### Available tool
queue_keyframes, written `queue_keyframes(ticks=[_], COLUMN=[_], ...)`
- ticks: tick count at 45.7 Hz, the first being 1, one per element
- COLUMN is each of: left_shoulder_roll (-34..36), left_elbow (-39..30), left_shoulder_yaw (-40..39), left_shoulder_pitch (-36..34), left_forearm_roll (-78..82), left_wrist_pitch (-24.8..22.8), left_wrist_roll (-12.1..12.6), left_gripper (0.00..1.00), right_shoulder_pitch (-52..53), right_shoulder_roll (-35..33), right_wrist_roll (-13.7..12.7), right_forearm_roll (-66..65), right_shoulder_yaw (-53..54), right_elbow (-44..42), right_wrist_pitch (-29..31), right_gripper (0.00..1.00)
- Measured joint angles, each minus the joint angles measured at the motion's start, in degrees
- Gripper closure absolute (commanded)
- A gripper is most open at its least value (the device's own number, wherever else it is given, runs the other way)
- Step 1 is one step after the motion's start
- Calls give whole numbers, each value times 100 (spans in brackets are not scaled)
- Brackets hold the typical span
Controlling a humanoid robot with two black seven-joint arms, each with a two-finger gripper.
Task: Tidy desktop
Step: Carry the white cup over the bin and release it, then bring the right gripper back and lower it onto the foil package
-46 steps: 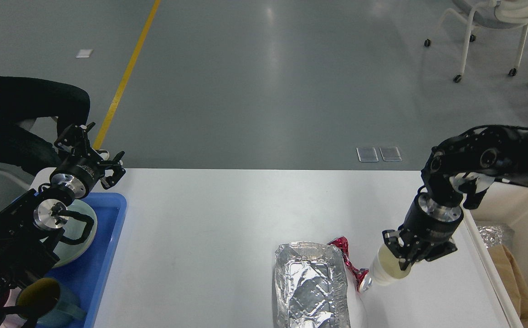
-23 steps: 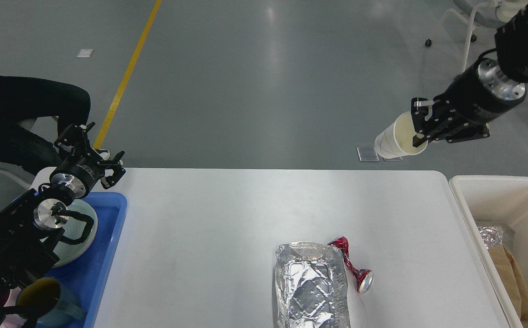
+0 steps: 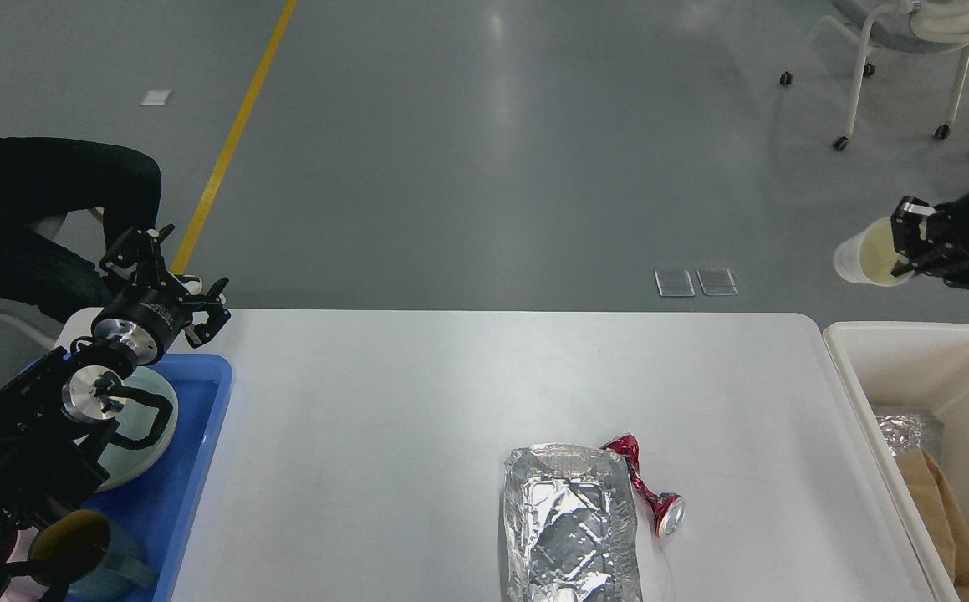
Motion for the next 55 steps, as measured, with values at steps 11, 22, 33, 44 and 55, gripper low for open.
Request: queue_keyframes(ticks=[11,22,33,44,55], left_shoulder_roll=[0,0,0,0,0], left_elbow=[2,-1,-2,-2,-2], left_shoulder_yaw=[0,0,0,0,-1], left_shoulder_pitch=[0,0,0,-6,-6], left_forearm_roll=[0,0,0,0,0], left_wrist_pitch=[0,0,0,0,0], left_wrist_roll=[0,0,0,0,0], left_gripper=[3,3,3,3,3], right_shoulder_pitch=[-1804,-3020,-3520,-2161,-305], right_shoulder_roll=[-61,236,430,536,1186], right_wrist_roll=[1,9,1,-14,-19], right_forearm_roll=[104,84,97,99,91], right_shoulder_yaw=[84,275,589,520,388], right_elbow=[-802,-1629,-2013,-1577,-980], right_wrist_pitch=[-1414,-2062,-2087,-1743,-277], right_gripper=[50,0,0,0,0])
